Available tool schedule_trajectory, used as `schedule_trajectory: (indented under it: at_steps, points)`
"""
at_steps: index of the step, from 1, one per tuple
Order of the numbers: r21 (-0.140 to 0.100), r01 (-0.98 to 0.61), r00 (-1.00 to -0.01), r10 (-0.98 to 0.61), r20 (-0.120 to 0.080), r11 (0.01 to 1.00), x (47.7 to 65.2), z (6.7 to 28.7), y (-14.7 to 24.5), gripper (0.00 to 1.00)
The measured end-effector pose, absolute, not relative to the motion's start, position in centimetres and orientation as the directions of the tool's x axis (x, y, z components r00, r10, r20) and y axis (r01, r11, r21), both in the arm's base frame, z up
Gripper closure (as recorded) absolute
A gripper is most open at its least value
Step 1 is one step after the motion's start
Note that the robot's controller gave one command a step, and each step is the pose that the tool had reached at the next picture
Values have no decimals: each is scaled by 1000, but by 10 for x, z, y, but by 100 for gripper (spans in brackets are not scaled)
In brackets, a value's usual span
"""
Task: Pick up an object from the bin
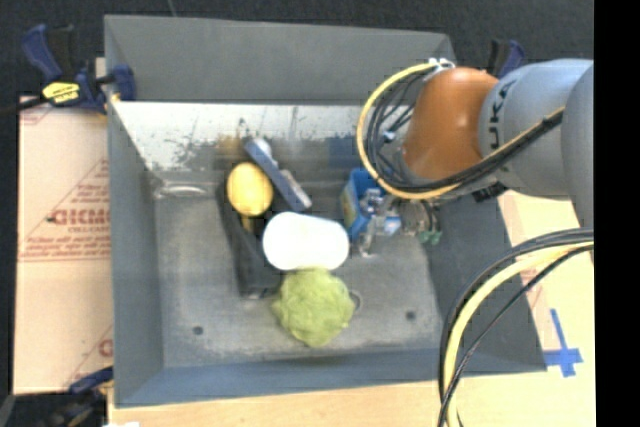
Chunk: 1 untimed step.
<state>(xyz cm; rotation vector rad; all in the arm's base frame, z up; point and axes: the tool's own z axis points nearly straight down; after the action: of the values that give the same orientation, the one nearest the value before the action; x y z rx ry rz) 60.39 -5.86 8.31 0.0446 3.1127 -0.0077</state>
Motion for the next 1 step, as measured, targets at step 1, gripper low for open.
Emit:
schedule_trajectory:
  at_steps: [1]
  points:
    - [-5,27,-999,27,-29,1000,604,83,-59,100]
